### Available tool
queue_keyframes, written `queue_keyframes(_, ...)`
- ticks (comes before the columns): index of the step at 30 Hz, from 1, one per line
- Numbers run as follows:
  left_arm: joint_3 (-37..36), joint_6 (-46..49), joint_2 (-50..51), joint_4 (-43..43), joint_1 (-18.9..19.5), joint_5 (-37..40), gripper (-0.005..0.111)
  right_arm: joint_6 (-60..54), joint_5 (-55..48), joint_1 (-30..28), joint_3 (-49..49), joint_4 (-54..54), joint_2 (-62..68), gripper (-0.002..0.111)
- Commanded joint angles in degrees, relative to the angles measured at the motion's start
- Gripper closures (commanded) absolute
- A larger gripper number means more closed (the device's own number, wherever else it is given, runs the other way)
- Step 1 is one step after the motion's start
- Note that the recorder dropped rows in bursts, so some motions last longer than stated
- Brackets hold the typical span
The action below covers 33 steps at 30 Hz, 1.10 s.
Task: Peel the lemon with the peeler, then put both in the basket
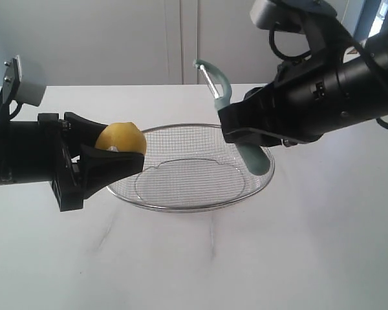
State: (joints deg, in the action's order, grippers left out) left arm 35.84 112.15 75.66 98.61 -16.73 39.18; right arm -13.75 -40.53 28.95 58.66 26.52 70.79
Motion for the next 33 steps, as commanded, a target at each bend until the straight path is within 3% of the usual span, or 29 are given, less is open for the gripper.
queue_keyframes(1, 0.3, 7.3, -0.2, 1.3, -0.1, 1.0, 0.106, 1.0, 2.2, -0.5, 0.0, -4.5, 0.7, 0.108)
queue_keyframes(6, 0.3, 5.5, -0.2, 1.3, -0.1, 0.1, 0.106, 0.7, 5.6, -0.5, 0.0, -7.4, 4.8, 0.108)
queue_keyframes(9, 1.3, -1.3, -0.9, -1.9, -0.1, -3.2, 0.106, 0.7, 8.5, -0.5, 0.2, -9.2, 8.1, 0.108)
queue_keyframes(18, 10.4, -48.5, -8.0, -42.7, -0.1, -6.3, 0.107, 0.6, 12.9, -0.5, 3.4, -14.8, 16.8, 0.108)
queue_keyframes(22, 12.4, -61.6, -10.8, -55.1, -0.1, -6.1, 0.107, 0.6, 10.0, -0.5, 8.0, -15.7, 20.4, 0.108)
queue_keyframes(33, 12.4, -62.6, -13.0, -56.5, -0.1, -4.9, 0.107, 0.6, 6.2, -0.5, 16.0, -17.2, 30.6, 0.108)
